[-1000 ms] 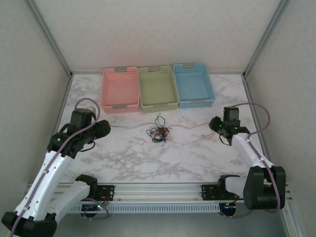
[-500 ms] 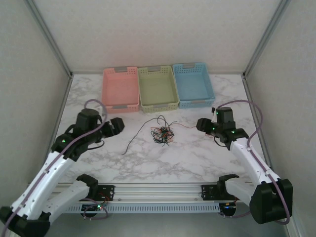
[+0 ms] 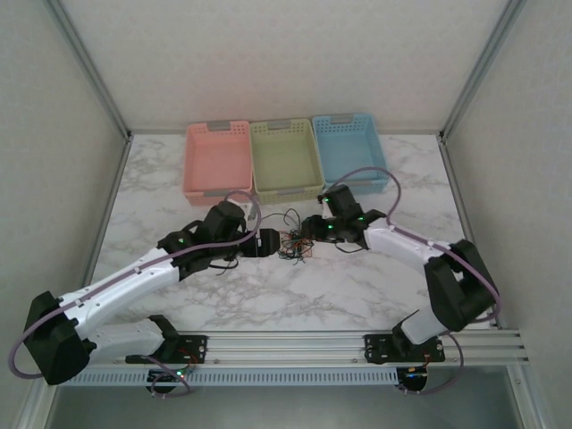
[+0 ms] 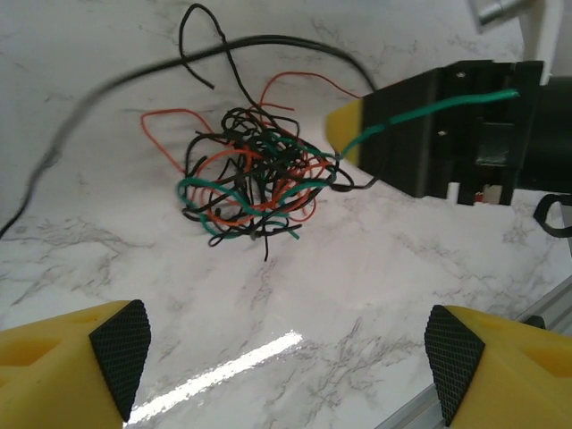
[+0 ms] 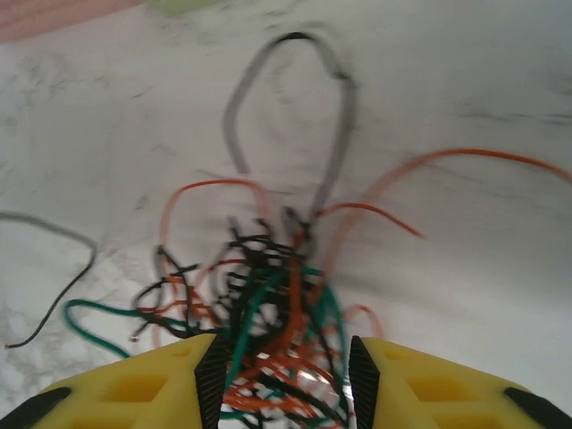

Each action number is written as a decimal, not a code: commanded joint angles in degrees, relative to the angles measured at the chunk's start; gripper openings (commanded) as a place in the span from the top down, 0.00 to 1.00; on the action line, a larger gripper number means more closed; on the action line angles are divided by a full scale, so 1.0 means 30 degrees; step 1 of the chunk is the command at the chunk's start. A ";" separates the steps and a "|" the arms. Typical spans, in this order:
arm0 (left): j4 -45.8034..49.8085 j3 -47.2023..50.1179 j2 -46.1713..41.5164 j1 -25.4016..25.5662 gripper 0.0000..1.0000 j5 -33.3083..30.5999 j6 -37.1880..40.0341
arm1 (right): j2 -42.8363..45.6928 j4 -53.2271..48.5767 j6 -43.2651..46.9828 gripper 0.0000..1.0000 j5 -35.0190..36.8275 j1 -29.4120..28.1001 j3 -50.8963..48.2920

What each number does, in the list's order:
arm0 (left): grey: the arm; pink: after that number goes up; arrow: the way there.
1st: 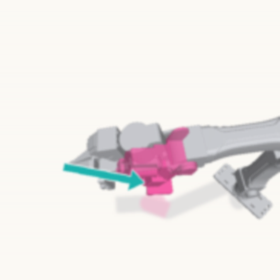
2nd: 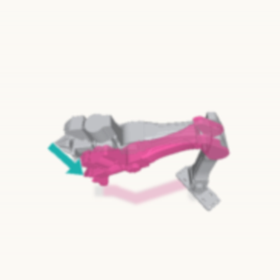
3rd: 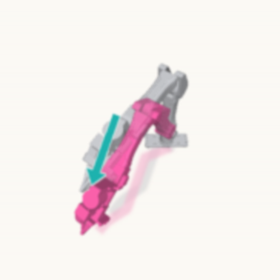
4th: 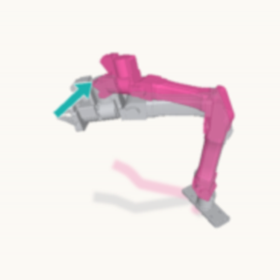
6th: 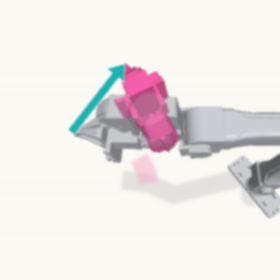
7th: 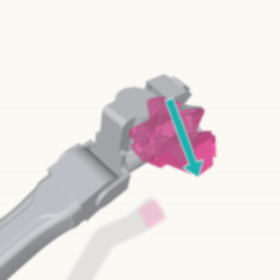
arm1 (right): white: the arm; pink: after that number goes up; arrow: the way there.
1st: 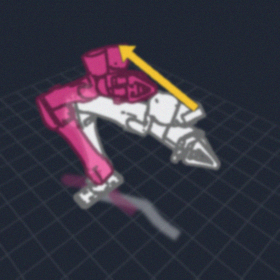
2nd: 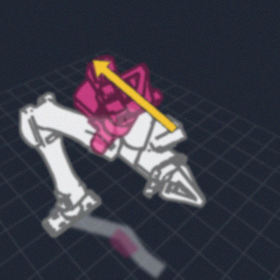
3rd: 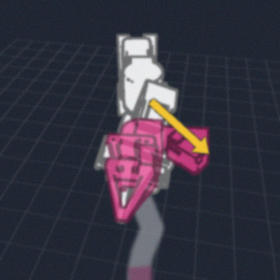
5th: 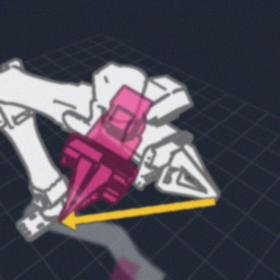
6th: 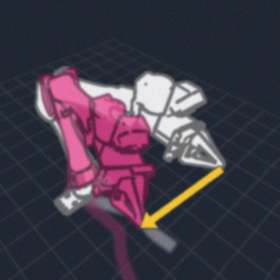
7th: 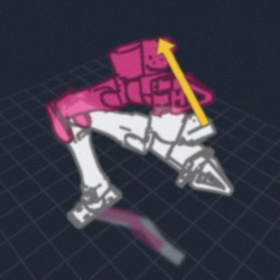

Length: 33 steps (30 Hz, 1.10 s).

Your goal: Untangle the cables

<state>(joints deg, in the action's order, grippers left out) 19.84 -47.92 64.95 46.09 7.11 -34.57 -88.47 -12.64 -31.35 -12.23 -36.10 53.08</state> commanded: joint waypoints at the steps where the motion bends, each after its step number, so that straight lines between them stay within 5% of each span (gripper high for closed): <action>1: -0.2216 0.1420 -0.0504 0.0180 0.14 0.0584 -0.0050 | -0.1039 -0.0410 -0.0129 0.58 -0.0725 -0.1275 0.1934; 10: -0.2982 0.4341 -0.3016 0.0072 0.00 -0.1771 -0.1356 | -0.2863 -0.2482 0.1394 0.54 -0.3673 -0.3011 0.3976; 21: -0.6524 0.4942 -0.0245 0.0192 0.06 -0.0519 -0.2469 | -0.2659 -0.2180 0.0558 0.49 -0.4959 -0.3027 0.3555; 24: -0.6333 0.5118 -0.0319 0.0189 0.20 -0.1108 -0.2229 | -0.2631 -0.2139 0.0419 0.51 -0.4741 -0.3031 0.3388; 33: -0.3817 0.4697 -0.0326 0.0138 0.99 -0.2593 -0.1938 | -0.2208 -0.2554 0.0235 0.55 -0.2504 -0.2789 0.3038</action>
<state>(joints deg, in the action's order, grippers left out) 2.26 -33.61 63.68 46.78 3.70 -40.75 -96.49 -19.31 -29.85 -22.00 -44.56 63.13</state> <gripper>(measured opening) 0.063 0.458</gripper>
